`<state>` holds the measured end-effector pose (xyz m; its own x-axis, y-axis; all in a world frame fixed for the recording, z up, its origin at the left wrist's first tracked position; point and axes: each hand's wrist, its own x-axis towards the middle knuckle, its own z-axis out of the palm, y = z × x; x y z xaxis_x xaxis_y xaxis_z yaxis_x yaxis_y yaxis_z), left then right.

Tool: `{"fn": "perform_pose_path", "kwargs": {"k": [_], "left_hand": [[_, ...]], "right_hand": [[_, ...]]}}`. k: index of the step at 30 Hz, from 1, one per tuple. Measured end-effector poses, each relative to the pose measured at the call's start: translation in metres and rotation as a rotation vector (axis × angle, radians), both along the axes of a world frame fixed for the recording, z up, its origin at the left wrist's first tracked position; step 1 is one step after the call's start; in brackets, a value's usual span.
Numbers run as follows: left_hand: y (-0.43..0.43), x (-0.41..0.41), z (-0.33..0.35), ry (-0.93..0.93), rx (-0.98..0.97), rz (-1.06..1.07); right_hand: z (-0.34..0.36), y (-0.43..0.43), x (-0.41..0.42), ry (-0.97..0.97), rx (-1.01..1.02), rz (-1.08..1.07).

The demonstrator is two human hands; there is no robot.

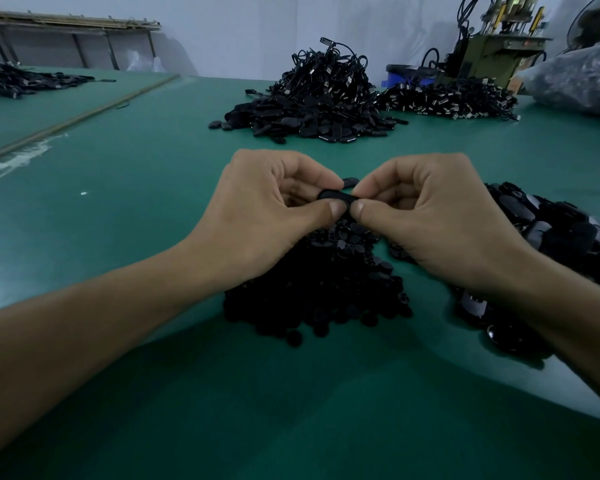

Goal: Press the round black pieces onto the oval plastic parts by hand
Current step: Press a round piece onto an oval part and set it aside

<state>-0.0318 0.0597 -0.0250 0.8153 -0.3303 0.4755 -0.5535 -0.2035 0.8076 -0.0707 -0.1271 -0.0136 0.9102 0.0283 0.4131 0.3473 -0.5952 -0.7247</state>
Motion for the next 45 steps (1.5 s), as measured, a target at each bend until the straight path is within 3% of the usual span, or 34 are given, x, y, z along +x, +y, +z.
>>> {"fn": "perform_pose_path", "kwargs": {"k": [29,45], "left_hand": [[0.0027,0.0034,0.0028,0.139,0.032,-0.108],[0.003,0.0053,0.0,0.108,0.048,-0.091]], "right_hand": [[0.0009,-0.0024,0.0022,0.067,-0.038,0.023],[-0.0005,-0.0051,0.0037,0.075,-0.021,0.066]]}}
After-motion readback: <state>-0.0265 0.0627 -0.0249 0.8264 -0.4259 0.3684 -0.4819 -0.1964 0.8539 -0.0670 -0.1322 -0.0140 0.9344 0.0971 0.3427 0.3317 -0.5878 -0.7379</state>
